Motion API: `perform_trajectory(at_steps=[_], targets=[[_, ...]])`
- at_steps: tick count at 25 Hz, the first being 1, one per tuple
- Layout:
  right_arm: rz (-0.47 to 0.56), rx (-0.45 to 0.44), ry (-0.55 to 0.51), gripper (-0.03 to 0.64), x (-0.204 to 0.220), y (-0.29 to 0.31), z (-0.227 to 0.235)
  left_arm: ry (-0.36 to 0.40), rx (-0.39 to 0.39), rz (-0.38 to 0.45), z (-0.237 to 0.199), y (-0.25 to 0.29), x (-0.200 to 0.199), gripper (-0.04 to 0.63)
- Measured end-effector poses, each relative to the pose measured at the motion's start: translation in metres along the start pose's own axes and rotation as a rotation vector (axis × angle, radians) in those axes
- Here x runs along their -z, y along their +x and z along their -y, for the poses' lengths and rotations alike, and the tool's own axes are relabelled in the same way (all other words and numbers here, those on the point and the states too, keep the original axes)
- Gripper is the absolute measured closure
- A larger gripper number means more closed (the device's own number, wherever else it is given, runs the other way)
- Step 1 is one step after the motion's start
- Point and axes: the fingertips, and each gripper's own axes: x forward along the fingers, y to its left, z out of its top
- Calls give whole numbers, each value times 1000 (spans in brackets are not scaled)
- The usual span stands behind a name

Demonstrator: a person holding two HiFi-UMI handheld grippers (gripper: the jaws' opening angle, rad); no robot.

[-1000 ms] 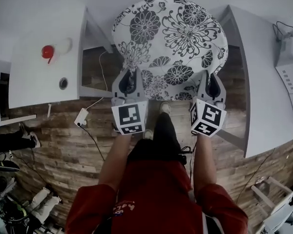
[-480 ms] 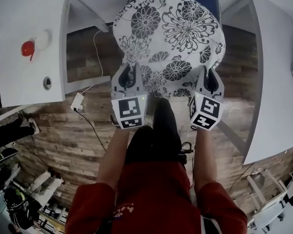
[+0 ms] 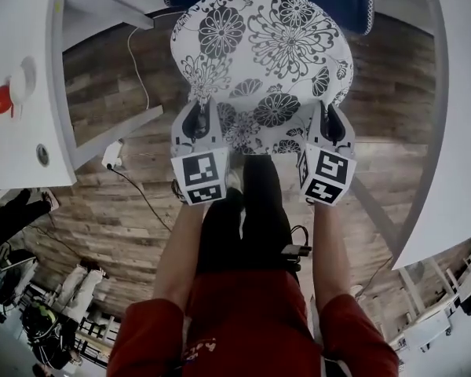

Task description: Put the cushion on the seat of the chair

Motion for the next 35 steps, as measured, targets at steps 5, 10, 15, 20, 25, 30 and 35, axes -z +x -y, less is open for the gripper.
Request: perform_trajectory(at_steps=[5,10,15,20,25,30,35], targets=[[-52,-5,-17,558,-2,-8,-3,-14,14,-45,-1,-3,-2,540],[-101,10,-36,558,-12,-20,-3,-39,46,-82,3,-5,-2,540],[-127,9,-28,558,-28,-39,-4,-31,63,-118,1,-17,-12,540],[-159,18,-35,558,-36,-48,-5,-54,73,-138,0,-23,-21,540],[-170,10,-43,558,-36,-47,-5,-58,58,-146,-3,-22,-22,540],[-182,11,-35,558,-28,-37,-1,-43,47,-149,-1,-17,-19,540],[-201,12,-27,558,-20,-32,-2,-27,26,-156,-3,-16,-16,540]])
